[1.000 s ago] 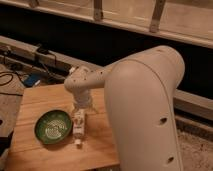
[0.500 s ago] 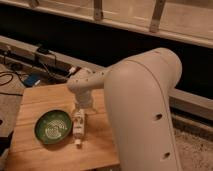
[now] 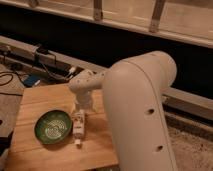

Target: Place the bottle in the ceramic bowl

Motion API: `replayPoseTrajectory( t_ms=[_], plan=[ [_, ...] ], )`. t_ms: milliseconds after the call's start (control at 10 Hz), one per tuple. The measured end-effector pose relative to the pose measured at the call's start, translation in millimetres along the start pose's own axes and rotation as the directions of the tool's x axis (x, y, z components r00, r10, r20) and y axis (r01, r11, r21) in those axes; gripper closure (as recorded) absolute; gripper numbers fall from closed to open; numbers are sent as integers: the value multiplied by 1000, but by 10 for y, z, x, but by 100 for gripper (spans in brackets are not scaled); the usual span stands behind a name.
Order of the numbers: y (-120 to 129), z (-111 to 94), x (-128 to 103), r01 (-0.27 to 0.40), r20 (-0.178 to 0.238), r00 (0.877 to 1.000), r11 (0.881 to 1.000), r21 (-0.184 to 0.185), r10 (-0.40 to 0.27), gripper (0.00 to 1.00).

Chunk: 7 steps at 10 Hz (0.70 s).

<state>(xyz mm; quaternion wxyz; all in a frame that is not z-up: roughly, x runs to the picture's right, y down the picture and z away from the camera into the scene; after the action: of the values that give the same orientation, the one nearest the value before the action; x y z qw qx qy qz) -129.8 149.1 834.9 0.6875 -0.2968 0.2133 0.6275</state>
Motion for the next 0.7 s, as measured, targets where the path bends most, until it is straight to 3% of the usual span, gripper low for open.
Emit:
replayPoseTrajectory(
  t_ms=[400,700],
  plan=[
    [212,210,-22,50,-51,997,999,22,-49,20],
    [183,193,-19,39,-40,998,999,11,-39,20]
  ],
)
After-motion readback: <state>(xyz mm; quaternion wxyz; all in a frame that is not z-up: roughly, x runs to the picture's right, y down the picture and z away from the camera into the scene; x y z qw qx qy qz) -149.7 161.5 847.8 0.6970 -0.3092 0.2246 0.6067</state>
